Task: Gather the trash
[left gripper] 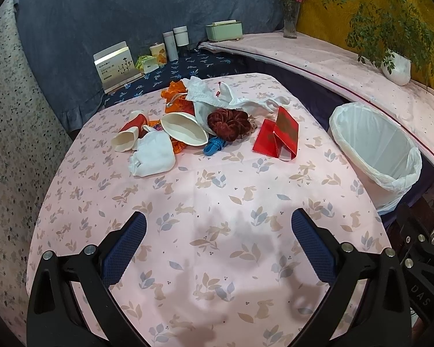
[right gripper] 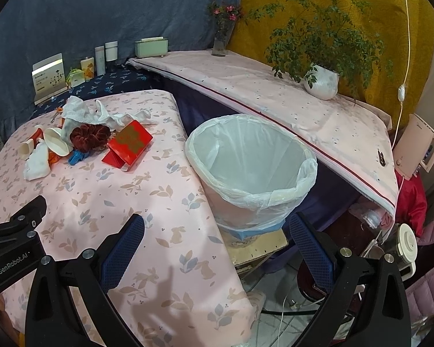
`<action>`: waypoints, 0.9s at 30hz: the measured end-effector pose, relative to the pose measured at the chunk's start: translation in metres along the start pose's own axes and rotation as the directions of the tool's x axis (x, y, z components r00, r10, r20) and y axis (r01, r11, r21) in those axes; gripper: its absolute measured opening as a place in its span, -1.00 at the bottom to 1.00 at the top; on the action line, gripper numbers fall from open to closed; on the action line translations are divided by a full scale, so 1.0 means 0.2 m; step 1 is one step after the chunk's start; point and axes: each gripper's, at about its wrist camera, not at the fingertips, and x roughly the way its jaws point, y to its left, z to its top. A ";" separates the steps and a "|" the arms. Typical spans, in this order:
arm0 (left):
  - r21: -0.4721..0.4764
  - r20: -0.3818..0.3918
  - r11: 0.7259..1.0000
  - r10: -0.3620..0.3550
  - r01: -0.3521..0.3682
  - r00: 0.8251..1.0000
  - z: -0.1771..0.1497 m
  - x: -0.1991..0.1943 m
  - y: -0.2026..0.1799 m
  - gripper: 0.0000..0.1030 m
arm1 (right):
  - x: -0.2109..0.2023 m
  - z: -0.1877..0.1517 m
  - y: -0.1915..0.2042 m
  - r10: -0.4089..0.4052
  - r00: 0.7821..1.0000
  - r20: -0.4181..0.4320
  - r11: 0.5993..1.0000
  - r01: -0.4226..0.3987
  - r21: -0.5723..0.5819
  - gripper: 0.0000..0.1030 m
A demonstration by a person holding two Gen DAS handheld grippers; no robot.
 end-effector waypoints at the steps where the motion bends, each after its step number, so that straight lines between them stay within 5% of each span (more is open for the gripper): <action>1: 0.000 0.001 1.000 0.000 0.000 1.000 0.00 0.00 0.00 0.86 | 0.00 0.00 0.00 0.000 1.000 0.000 1.000 0.000 0.000 0.87; 27: 0.001 0.007 1.000 -0.001 0.001 1.000 0.01 0.00 -0.01 0.86 | 0.01 0.00 -0.01 -0.003 1.000 0.001 1.000 0.003 0.003 0.87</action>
